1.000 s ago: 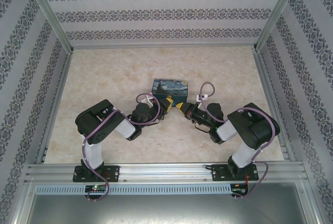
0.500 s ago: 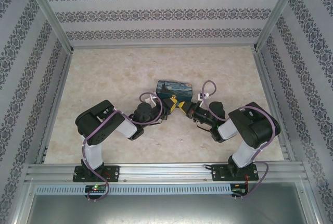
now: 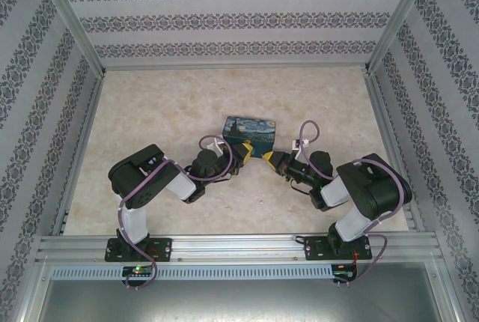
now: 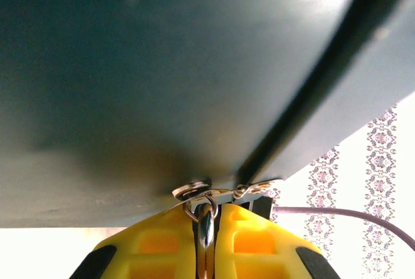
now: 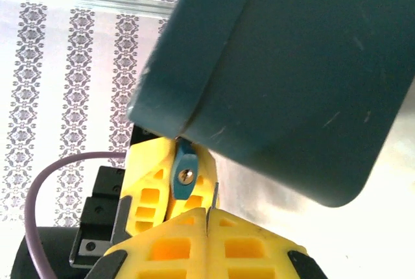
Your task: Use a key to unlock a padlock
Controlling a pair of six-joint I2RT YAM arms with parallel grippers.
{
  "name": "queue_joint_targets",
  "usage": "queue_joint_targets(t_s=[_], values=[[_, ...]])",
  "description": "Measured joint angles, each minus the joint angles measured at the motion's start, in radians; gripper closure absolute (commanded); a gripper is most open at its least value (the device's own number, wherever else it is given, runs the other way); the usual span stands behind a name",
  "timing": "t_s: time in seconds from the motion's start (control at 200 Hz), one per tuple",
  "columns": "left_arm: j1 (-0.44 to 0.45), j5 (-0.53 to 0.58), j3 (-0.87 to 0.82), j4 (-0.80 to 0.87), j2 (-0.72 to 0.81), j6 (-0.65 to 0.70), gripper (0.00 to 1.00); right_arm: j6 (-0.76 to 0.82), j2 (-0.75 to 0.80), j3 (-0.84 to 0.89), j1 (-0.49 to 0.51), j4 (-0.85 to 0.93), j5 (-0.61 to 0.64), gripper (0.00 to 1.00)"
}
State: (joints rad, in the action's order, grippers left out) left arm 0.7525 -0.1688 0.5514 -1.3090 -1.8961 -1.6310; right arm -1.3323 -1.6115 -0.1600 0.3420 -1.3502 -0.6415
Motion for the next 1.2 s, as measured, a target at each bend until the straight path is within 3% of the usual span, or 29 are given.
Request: queue_joint_targets(t_s=[0.23,1.199], values=[[0.0,0.0,0.0,0.0,0.0,0.0,1.0,0.0,0.063,0.001,0.0,0.014,-0.007,1.0],[0.0,-0.007,0.002,0.0,0.0,0.0,1.0,-0.001,0.002,-0.034,0.036,0.014,-0.002,1.0]])
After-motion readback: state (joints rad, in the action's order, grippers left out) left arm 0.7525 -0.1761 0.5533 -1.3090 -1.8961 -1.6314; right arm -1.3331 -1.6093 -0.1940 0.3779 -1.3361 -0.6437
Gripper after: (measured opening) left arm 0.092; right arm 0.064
